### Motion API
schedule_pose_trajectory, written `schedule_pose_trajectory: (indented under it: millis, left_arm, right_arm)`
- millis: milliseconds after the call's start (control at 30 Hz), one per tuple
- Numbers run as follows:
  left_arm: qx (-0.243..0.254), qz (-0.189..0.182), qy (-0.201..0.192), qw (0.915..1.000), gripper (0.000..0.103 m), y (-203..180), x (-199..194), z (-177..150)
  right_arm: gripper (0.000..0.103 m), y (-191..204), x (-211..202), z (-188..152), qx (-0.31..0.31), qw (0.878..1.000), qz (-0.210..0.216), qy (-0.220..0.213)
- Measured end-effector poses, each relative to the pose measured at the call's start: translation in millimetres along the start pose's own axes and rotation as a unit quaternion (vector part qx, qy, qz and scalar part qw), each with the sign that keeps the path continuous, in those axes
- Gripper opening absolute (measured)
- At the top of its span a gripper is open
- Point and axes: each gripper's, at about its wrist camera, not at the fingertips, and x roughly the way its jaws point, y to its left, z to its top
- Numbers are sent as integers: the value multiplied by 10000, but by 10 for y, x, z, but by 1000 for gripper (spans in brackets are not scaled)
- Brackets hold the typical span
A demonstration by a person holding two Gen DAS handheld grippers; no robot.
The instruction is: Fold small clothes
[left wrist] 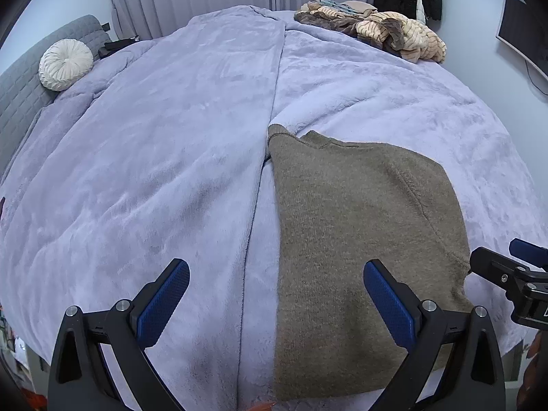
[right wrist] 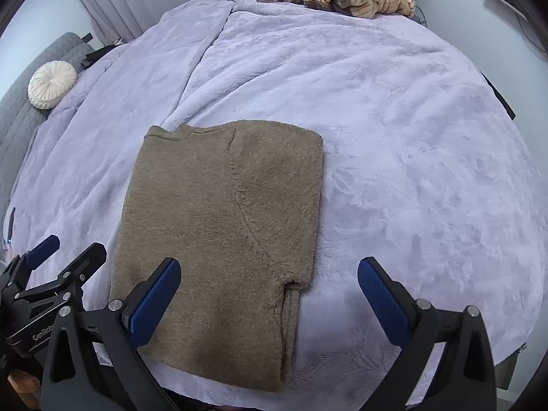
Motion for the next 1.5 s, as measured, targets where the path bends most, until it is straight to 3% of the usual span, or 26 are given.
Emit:
schedule_pose_trajectory:
  millis: [200, 367, 1500]
  left_arm:
    - [-129, -70, 72, 9999, 102, 31, 23, -3]
    - [7, 151, -16, 9999, 102, -22, 12, -23]
    - [23, 148, 100, 9998, 102, -47, 67, -75]
  right_arm:
    - [103, 56, -25, -12, -124, 9996, -230, -71]
    - [103, 105, -42, -16, -256, 9990, -353, -137]
    - [103, 132, -5, -63, -287, 9989, -352, -89]
